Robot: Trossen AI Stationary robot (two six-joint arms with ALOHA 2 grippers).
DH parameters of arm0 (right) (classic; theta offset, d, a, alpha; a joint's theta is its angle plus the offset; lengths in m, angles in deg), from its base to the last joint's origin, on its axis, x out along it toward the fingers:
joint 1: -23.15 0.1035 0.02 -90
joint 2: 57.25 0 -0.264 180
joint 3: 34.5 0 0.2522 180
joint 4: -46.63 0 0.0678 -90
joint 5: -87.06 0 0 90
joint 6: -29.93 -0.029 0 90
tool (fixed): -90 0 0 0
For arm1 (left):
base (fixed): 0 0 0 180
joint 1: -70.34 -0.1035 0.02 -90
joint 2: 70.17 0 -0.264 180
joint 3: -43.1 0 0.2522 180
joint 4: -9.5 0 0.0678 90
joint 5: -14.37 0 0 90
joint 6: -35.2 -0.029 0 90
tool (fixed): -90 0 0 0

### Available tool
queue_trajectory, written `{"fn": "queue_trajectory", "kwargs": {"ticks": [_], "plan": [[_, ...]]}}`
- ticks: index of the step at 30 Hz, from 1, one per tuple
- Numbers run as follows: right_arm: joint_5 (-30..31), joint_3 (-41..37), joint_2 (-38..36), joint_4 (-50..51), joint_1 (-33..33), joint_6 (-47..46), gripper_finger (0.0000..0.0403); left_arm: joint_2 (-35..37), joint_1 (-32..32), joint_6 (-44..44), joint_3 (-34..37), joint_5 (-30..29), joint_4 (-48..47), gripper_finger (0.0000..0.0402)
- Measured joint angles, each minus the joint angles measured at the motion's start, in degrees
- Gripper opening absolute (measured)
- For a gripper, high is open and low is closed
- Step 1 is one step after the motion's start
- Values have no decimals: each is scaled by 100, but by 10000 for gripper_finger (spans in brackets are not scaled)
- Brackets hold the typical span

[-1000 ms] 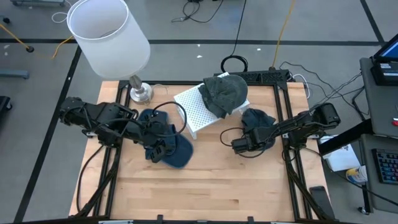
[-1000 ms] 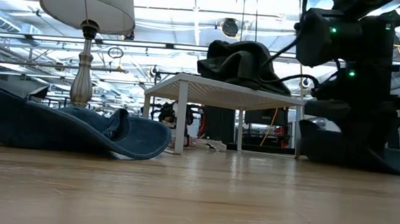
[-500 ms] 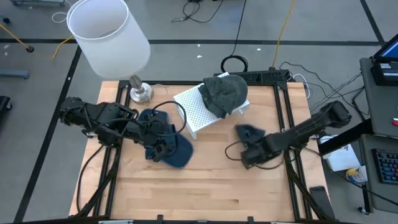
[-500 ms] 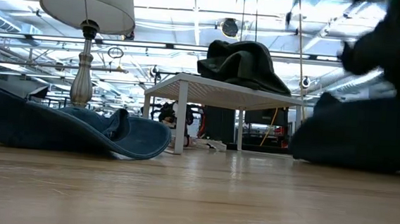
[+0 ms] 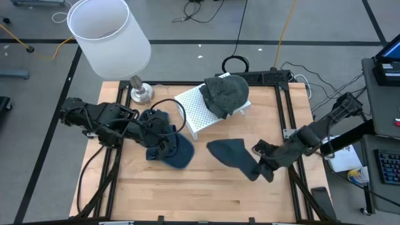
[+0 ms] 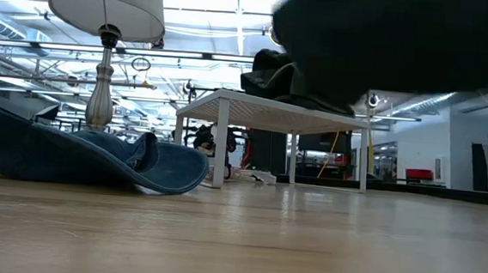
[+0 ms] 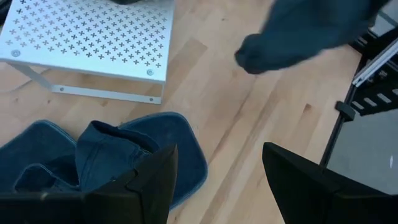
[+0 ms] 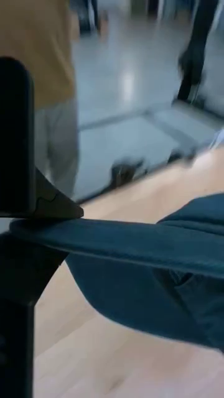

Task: Pick & Place hat
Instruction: Put the blue cap on the shelf

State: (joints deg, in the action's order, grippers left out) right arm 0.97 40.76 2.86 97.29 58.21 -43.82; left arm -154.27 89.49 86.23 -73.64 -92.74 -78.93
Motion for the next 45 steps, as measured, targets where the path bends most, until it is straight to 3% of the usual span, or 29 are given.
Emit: {"fn": "queue_trajectory", "kwargs": {"ticks": [7, 10, 18, 27, 30, 36, 40, 45], "plan": [[720, 0, -394, -1167, -6, 1718, 2, 0, 214, 101, 0, -304, 715, 241], [984, 0, -449, -1782, -8, 2703, 3, 0, 445, -22, 0, -865, 1040, 241], [988, 0, -363, -3806, -8, 5159, 5, 50, 1432, 120, 372, -2997, 1755, 241], [937, 0, 241, -5937, -99, 7617, 3, 48, 2286, 49, 1218, -4328, 3043, 241], [810, 0, 570, -6627, -262, 7913, 3, 59, 2486, 64, 1483, -4659, 3447, 241], [-61, 0, 1387, -7907, -837, 7946, 3, 101, 2862, 286, 1906, -5188, 3852, 241], [-452, 0, 1873, -8494, -1259, 7589, 3, 356, 3099, 230, 2278, -5245, 4267, 241], [-807, 0, 2414, -9193, -1683, 7143, 3, 946, 3290, -520, 2995, -5189, 5314, 241]]}}
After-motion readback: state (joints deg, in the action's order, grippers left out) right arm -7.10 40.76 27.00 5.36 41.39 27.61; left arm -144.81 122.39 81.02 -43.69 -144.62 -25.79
